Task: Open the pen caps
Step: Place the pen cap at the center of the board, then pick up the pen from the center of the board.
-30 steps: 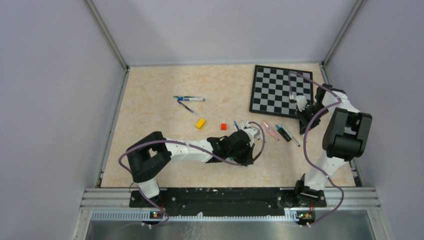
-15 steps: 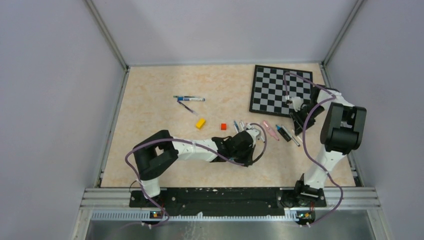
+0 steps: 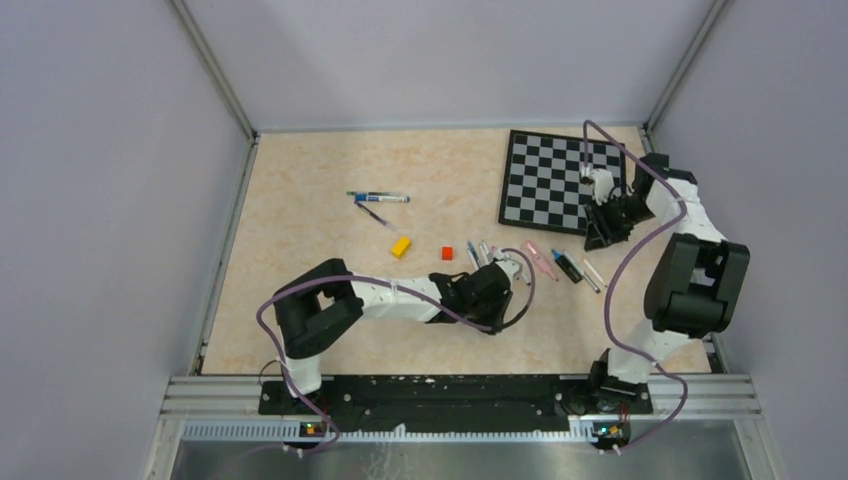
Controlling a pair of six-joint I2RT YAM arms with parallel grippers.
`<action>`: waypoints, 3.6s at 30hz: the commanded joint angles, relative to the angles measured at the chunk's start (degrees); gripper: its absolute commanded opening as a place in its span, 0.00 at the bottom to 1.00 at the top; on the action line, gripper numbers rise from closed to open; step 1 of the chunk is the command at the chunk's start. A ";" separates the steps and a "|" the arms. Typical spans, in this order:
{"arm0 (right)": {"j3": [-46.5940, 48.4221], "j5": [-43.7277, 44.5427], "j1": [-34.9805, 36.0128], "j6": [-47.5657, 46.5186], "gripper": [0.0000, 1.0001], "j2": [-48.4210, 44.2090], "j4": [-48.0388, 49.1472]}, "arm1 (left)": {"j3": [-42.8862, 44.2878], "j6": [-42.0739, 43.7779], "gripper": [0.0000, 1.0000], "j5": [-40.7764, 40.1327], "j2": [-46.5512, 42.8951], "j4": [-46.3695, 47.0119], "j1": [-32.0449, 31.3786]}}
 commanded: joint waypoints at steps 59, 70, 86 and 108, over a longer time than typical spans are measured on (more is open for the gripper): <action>-29.22 -33.99 -2.79 7.29 0.37 -31.93 21.81 | 2.70 -2.84 0.99 -14.61 -16.04 -13.35 35.86; -29.36 -33.68 -3.13 7.20 0.37 -31.97 21.85 | 21.03 -9.15 0.98 -14.68 2.95 -31.24 43.25; -29.26 -33.35 -3.15 7.03 0.37 -31.92 21.78 | 31.13 -9.50 0.62 -14.66 13.11 -34.47 49.47; -29.17 -33.90 -3.54 6.68 0.37 -32.72 21.41 | 36.26 -4.97 0.00 -20.66 17.98 -40.46 50.12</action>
